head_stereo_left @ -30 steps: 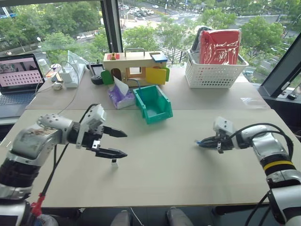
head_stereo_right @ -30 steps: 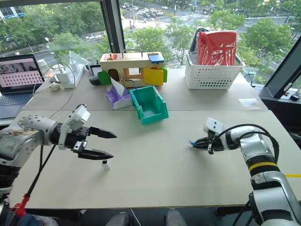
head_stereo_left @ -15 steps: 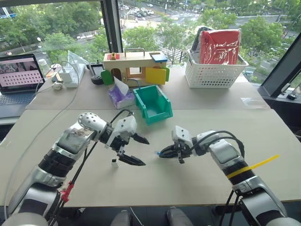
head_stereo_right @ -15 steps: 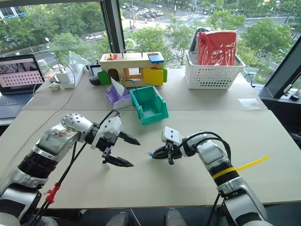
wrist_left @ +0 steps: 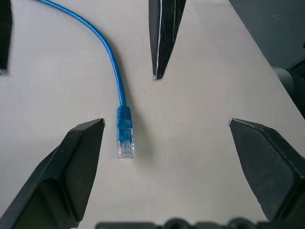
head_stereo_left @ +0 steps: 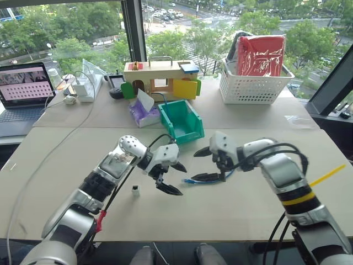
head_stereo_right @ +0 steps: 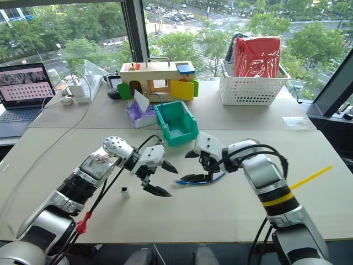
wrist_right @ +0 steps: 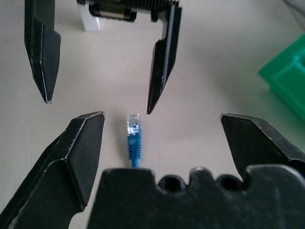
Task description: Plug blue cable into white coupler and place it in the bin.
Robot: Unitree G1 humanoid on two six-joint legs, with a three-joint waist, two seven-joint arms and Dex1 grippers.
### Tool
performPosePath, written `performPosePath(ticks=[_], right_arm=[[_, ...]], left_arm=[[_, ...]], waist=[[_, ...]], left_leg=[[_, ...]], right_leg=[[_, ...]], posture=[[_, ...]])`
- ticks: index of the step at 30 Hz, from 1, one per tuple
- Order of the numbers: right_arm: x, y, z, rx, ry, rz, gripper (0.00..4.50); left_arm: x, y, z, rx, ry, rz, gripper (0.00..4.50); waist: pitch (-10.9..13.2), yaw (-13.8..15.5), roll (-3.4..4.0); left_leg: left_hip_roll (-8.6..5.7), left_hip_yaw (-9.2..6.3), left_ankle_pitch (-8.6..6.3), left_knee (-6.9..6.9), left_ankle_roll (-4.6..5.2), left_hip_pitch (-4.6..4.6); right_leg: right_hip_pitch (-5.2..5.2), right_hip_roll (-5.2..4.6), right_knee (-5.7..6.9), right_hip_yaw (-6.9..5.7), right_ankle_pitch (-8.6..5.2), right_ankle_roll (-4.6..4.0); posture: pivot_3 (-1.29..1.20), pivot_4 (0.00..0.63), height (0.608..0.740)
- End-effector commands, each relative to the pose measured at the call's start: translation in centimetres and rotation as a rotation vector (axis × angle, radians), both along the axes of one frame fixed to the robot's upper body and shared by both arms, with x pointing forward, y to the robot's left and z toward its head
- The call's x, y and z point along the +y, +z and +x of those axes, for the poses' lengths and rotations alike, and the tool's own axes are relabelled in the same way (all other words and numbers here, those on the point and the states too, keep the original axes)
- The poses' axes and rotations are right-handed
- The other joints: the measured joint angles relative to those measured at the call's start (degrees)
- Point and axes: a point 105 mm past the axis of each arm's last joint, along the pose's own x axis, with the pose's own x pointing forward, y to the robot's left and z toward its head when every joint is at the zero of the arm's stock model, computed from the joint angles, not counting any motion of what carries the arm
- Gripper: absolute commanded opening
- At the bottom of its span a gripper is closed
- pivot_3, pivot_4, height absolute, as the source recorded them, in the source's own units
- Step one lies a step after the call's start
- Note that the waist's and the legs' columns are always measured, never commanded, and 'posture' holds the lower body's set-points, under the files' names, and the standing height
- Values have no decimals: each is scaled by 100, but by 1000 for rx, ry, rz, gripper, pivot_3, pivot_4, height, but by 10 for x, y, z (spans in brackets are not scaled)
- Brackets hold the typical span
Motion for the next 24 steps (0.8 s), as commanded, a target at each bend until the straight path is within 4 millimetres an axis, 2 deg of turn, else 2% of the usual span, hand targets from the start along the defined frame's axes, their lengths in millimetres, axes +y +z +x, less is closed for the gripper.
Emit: performPosePath(ticks=[1,11,13,14,20,21,22,23,24], right_arm=[[-11,21,-13,-33,-68,33,4316],[-26,27,-16,-49,-179,33,4316],[-28,29,-16,-54,-192,36,4351],[-28,29,-15,-55,-196,36,4351],[-26,29,-21,-35,-189,37,4351],[-26,28,-24,-13,-185,42,4351],[-26,28,-29,25,-182,49,4351],[-28,27,-38,87,-180,64,4351],[-30,26,-48,148,-175,80,4351]], left_arm=[[-8,0,10,-48,40,26,4500],[-13,-13,16,-74,81,63,4500],[-12,-16,17,-90,81,84,3985],[-12,-17,17,-89,84,87,3903],[-10,-23,13,-63,70,123,1686],[-9,-23,12,-57,70,122,1449],[-9,-22,11,-46,72,114,994],[-11,-19,11,-42,74,92,877],[-15,-12,14,-63,92,55,294]], waist=[[1,-4,-1],[1,-24,-2],[1,-21,-2],[1,-21,-2],[1,-31,-2],[1,-31,-2],[1,-30,-2],[1,-30,-2],[1,-25,-2]], left_leg=[[0,0,0,0,0,-2],[1,1,0,0,0,0],[0,2,0,0,0,-1],[0,2,0,0,0,-1],[2,2,0,0,0,0],[1,2,0,0,0,0],[1,1,0,0,0,0],[1,1,0,0,0,0],[1,1,0,0,0,0]], right_leg=[[0,0,-4,0,0,0],[-1,1,0,2,-4,7],[-1,-1,-1,3,-4,7],[0,-1,-1,2,-4,7],[0,1,-1,2,-4,6],[-1,1,-1,3,-4,7],[0,1,-1,3,-4,7],[0,1,-1,2,-4,6],[1,1,-3,2,-4,7]], posture=[[0,150,733],[0,150,733],[0,150,733],[0,150,733],[0,150,733],[0,150,733],[0,150,733],[0,150,733],[0,150,733]])
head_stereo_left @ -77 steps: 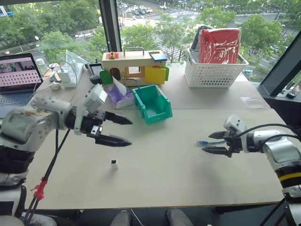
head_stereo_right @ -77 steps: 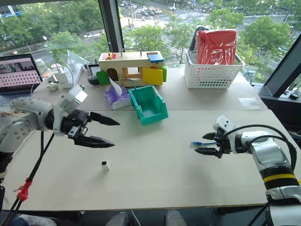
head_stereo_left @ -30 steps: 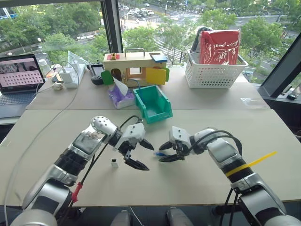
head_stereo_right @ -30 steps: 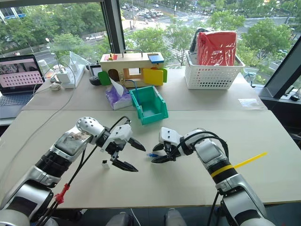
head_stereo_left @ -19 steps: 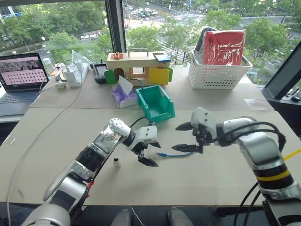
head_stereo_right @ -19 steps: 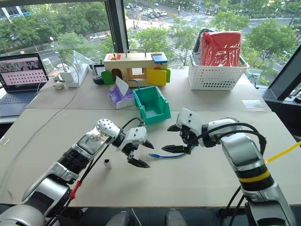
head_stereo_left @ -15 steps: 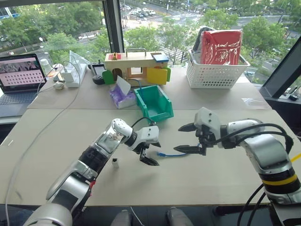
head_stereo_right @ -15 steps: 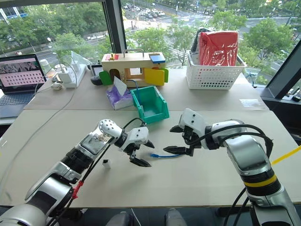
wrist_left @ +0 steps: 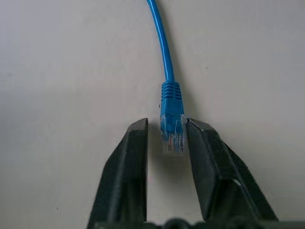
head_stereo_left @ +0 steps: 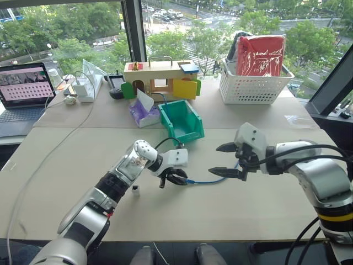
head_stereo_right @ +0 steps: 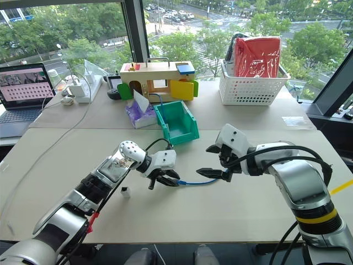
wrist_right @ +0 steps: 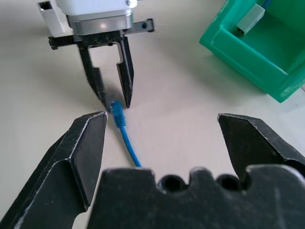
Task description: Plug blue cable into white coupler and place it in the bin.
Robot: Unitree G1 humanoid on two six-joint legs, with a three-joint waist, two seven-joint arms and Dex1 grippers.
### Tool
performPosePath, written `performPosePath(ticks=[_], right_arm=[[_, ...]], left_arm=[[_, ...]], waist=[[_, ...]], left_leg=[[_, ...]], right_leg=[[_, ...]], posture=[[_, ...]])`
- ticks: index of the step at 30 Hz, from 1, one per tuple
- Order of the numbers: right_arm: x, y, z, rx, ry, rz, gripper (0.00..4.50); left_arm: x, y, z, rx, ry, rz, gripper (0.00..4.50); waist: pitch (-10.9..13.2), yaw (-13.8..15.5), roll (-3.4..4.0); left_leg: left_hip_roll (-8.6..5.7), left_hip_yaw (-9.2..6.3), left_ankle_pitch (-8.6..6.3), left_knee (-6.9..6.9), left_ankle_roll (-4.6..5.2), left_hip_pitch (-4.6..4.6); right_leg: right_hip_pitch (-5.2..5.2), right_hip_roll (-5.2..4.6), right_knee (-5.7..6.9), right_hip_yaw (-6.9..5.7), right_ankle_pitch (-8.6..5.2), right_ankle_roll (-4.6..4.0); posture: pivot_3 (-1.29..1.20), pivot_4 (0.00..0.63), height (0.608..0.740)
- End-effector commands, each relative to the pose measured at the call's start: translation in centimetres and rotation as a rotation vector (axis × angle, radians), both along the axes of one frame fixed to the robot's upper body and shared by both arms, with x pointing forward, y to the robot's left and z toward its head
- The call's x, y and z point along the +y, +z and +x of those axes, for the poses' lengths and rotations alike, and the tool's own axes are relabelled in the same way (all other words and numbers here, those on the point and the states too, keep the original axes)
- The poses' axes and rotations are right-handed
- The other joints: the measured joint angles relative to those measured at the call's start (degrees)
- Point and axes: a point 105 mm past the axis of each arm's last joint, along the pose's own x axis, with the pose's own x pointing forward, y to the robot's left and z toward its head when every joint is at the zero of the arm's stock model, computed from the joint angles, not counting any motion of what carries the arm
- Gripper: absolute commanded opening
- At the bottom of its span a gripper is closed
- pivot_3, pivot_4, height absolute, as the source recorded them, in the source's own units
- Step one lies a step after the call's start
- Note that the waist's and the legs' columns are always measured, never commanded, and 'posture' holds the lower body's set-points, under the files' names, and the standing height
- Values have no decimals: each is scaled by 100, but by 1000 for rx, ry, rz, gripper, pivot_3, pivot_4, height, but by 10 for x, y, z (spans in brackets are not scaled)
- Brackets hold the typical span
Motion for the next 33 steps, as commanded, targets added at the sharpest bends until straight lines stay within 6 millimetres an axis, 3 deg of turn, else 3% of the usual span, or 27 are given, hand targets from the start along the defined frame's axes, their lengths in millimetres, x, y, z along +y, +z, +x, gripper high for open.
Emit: performPosePath(ticks=[1,8,10,12,17,19,23,33], right_arm=[[-9,8,-36,170,13,85,4351],[-16,4,-84,443,-18,385,4351],[-18,-6,-85,462,-115,476,4351],[-16,-26,-80,491,-272,595,4351],[-3,-52,-68,543,-557,844,4351],[-1,-61,-70,561,-616,832,4351],[12,-65,-67,613,-715,982,4351],[19,-58,-55,655,-763,1170,4351]], left_arm=[[-11,15,2,-21,13,-78,160],[-31,66,11,-8,210,-399,59],[-28,74,7,29,277,-492,59],[-26,70,-10,75,287,-534,59],[-31,62,-45,197,266,-599,59],[-28,54,-54,170,229,-554,59],[-12,33,-45,79,307,-483,59],[-16,30,-50,50,300,-464,59]], waist=[[0,32,0],[2,116,-4],[-1,112,-6],[-6,68,-3],[-14,-1,16],[-16,-2,19],[-25,-9,29],[-27,-33,32]], left_leg=[[0,0,0,0,0,-1],[-2,-15,-1,13,1,-25],[-2,-18,-1,14,1,-24],[6,-19,-3,12,4,-20],[6,-16,2,6,-2,-7],[5,-15,4,7,-3,-2],[5,-9,5,7,-5,6],[6,-8,5,3,-5,5]], right_leg=[[-1,0,0,0,0,0],[1,-3,-10,-7,4,-3],[0,-1,-6,-8,3,-2],[2,4,-1,-8,3,-2],[-1,4,15,0,-2,5],[0,4,15,-1,-14,25],[7,3,9,3,-15,26],[6,4,2,3,-17,26]], posture=[[0,150,733],[0,150,733],[0,150,733],[0,150,733],[0,150,733],[0,150,733],[0,150,733],[0,150,733]])
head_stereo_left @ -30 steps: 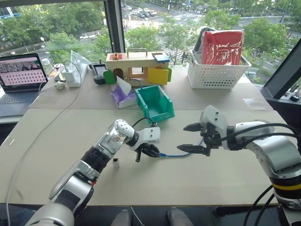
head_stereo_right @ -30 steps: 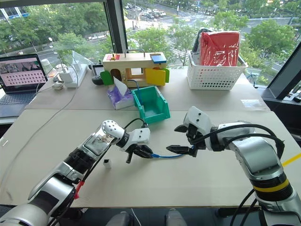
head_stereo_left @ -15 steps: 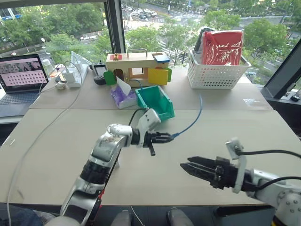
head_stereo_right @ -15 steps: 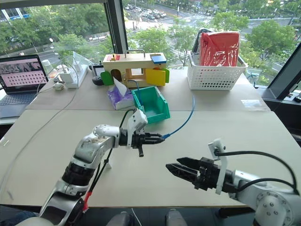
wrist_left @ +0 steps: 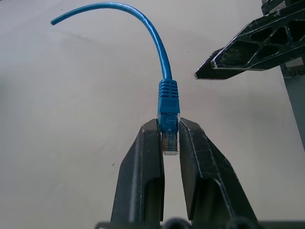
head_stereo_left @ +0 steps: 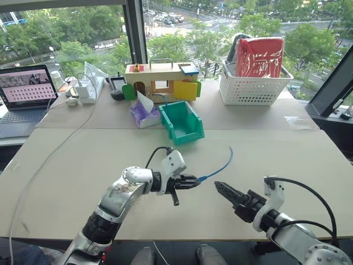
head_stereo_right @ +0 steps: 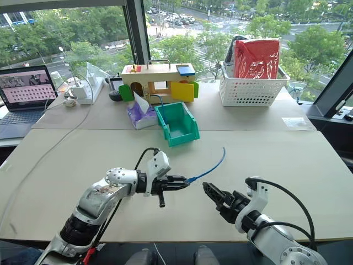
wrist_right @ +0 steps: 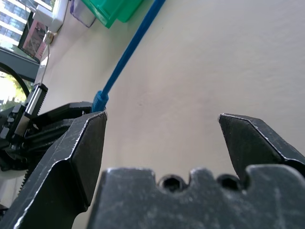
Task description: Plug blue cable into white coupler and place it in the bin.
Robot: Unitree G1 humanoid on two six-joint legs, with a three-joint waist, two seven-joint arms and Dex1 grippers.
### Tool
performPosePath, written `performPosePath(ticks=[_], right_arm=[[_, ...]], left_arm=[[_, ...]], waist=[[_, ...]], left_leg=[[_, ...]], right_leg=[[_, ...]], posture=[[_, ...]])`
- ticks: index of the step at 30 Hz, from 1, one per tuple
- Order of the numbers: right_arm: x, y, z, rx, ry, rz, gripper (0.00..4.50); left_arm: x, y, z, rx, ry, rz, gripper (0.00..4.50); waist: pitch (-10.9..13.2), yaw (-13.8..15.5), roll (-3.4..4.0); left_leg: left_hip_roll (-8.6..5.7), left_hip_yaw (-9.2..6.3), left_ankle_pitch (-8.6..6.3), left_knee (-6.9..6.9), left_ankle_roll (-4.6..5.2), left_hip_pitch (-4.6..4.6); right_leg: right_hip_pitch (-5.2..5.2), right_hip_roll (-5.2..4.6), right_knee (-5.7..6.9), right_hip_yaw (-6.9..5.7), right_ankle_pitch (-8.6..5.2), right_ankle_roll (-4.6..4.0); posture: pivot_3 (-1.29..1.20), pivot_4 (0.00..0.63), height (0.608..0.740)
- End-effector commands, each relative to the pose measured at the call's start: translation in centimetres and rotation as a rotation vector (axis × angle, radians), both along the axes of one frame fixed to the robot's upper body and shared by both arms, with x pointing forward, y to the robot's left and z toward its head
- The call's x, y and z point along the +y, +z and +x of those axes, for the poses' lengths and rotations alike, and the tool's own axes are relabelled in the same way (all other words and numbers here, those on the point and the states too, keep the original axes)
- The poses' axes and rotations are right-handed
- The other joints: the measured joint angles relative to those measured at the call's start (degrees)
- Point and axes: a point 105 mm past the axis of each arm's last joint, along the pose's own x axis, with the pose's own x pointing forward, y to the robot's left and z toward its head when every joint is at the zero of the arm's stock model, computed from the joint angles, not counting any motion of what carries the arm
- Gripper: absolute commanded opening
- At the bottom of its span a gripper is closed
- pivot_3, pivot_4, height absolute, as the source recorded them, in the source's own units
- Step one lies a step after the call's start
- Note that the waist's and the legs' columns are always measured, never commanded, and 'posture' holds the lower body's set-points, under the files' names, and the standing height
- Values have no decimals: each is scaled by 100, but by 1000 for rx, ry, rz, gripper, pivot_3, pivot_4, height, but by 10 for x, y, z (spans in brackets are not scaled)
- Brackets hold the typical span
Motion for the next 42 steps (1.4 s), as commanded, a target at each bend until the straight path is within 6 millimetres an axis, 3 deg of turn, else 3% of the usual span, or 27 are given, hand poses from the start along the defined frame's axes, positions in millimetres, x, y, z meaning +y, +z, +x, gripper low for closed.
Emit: performPosePath(ticks=[1,12,38,42], right_arm=[[38,20,6,-61,31,266,4351],[56,20,6,35,120,386,4351],[47,24,5,22,79,307,4351],[48,24,5,19,80,299,3236]], left_arm=[[-2,12,-3,-53,-31,-13,59],[-7,9,-7,-14,-34,-43,59],[-9,8,-10,20,-30,-52,59],[-10,8,-10,22,-39,-59,60]], waist=[[0,-31,0],[0,-101,0],[1,-73,-1],[1,-65,-2]], left_leg=[[2,1,0,-2,0,0],[3,0,0,-15,1,-5],[3,1,0,-16,1,-7],[3,2,0,-16,1,-8]], right_leg=[[-1,2,0,1,0,-1],[0,1,-21,1,-2,-1],[0,1,-31,3,-4,0],[0,1,-32,3,-5,0]], posture=[[0,150,733],[0,150,733],[0,150,733],[0,150,733]])
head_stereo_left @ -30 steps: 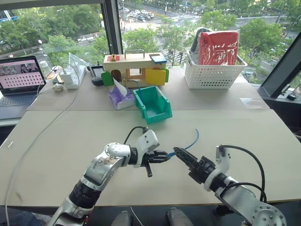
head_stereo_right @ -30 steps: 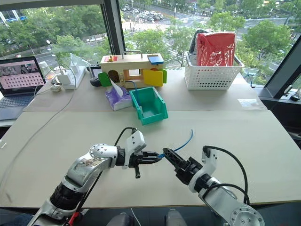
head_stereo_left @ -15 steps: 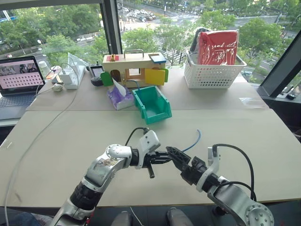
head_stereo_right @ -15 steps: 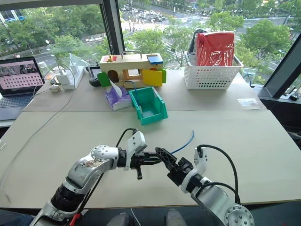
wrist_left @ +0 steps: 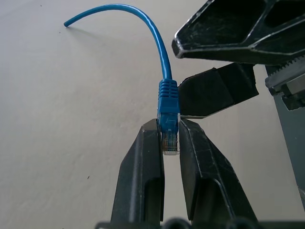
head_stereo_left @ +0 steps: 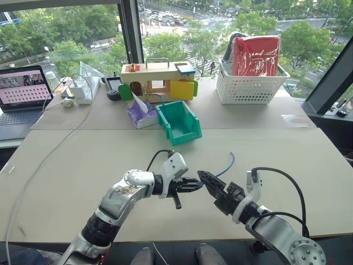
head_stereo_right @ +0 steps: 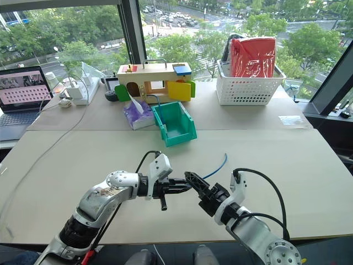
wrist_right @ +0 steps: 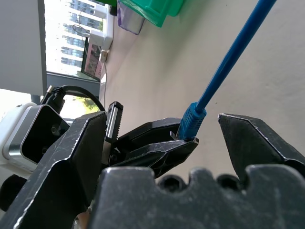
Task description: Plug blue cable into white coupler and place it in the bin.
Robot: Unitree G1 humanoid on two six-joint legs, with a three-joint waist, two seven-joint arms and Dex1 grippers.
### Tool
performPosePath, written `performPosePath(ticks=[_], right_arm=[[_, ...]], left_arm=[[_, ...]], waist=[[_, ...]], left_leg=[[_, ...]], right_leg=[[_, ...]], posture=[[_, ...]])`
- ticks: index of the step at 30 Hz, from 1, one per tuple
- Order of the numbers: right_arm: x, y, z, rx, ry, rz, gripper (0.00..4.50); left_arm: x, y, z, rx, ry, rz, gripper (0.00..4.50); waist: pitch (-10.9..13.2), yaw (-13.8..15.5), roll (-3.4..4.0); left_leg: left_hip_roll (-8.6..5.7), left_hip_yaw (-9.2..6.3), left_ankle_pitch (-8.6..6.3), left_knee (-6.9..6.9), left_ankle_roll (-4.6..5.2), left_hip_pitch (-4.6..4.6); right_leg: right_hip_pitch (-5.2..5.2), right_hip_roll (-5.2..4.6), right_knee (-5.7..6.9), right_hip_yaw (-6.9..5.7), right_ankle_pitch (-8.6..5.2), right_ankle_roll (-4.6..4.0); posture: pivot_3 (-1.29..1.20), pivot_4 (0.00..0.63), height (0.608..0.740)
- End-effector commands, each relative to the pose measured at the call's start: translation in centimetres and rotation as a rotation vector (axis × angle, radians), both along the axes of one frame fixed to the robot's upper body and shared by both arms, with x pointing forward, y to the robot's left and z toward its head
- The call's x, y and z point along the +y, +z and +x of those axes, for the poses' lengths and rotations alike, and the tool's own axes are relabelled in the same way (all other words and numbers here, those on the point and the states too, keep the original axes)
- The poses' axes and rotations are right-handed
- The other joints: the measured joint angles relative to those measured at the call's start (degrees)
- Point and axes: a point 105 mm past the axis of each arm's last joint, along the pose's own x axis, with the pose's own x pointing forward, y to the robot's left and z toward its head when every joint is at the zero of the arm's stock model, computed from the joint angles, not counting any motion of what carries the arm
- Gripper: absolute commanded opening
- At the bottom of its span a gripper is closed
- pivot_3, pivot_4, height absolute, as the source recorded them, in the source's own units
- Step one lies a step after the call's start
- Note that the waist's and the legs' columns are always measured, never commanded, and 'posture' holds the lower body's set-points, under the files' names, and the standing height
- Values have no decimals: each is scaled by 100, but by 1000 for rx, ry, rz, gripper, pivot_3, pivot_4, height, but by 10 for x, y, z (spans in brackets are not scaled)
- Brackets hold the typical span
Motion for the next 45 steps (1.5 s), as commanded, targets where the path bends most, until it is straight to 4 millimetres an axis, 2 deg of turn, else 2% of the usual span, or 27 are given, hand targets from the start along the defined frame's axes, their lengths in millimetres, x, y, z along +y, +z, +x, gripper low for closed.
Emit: performPosePath(ticks=[1,7,9,16,19,21,23,27,31,33,35,37,40,42,45], right_arm=[[3,12,-3,-55,5,12,2863],[3,13,-3,-59,3,12,880],[2,13,-3,-57,1,13,68],[0,13,-3,-58,-13,7,20],[-10,15,-1,-76,-75,-9,20],[-13,18,0,-88,-98,1,20],[-16,19,-1,-92,-100,-11,0],[-18,20,-1,-103,-88,-41,0],[-34,29,17,-156,-103,-117,0],[-42,35,22,-177,-104,-142,0],[-52,45,27,-205,-117,-163,0],[-58,53,31,-220,-127,-165,0],[-69,88,47,-324,-164,-157,0],[-67,108,53,-390,-146,-142,0],[-52,128,59,-471,-49,-153,0]], left_arm=[[-6,11,-4,-23,-40,-30,60],[-6,11,-5,-20,-45,-31,60],[-6,12,-2,-21,-37,-38,60],[-4,12,6,-50,-12,-31,60],[-4,20,10,-68,10,-67,60],[-4,26,9,30,25,-154,60],[-6,32,5,83,17,-216,1075],[-6,35,1,85,12,-232,2376],[-1,45,-6,48,-23,-244,3888],[0,47,-7,19,-23,-239,4480],[0,47,-7,-65,-15,-219,4480],[-1,46,-13,-54,-44,-230,4480],[0,60,-11,-109,-16,-303,4480],[2,71,-3,-168,35,-323,4480],[28,101,23,-293,211,-373,4480]], waist=[[0,3,0],[0,37,0],[0,48,0],[0,79,0],[0,82,0],[0,83,0],[0,80,-1],[0,76,-1],[0,69,-1],[0,85,-1],[0,96,-1],[0,103,-1],[1,85,-1],[2,82,-2],[2,96,-3]], left_leg=[[0,0,0,0,0,0],[0,1,0,0,0,-1],[0,1,0,0,0,-1],[-1,2,0,0,0,-4],[-1,1,0,0,0,-7],[-1,1,0,0,0,-9],[0,0,0,0,0,-13],[0,-1,0,0,0,-13],[-1,4,0,0,1,-12],[-3,3,2,0,3,-12],[-2,1,2,0,4,-14],[-2,2,2,0,4,-20],[-4,3,0,0,7,-28],[-6,9,1,0,7,-29],[-4,4,4,1,13,-26]], right_leg=[[0,0,0,0,0,0],[0,0,-2,1,0,0],[0,0,-5,1,0,0],[0,-1,-9,1,0,0],[-1,0,-11,2,0,0],[-1,-1,-14,1,0,0],[-2,-1,-15,0,0,1],[-3,0,-16,-1,1,1],[-1,0,-20,3,2,1],[2,0,-25,3,4,3],[5,0,-33,1,4,3],[4,0,-41,2,6,2],[1,-3,-47,2,10,2],[0,-4,-50,9,17,8],[2,0,-49,6,18,10]], posture=[[0,150,733],[0,150,733],[0,150,733],[0,150,733],[0,150,733],[0,150,733],[0,150,733],[0,150,733],[0,150,733],[0,150,733],[0,150,733],[0,150,733],[0,150,733],[0,150,733],[0,150,733]])
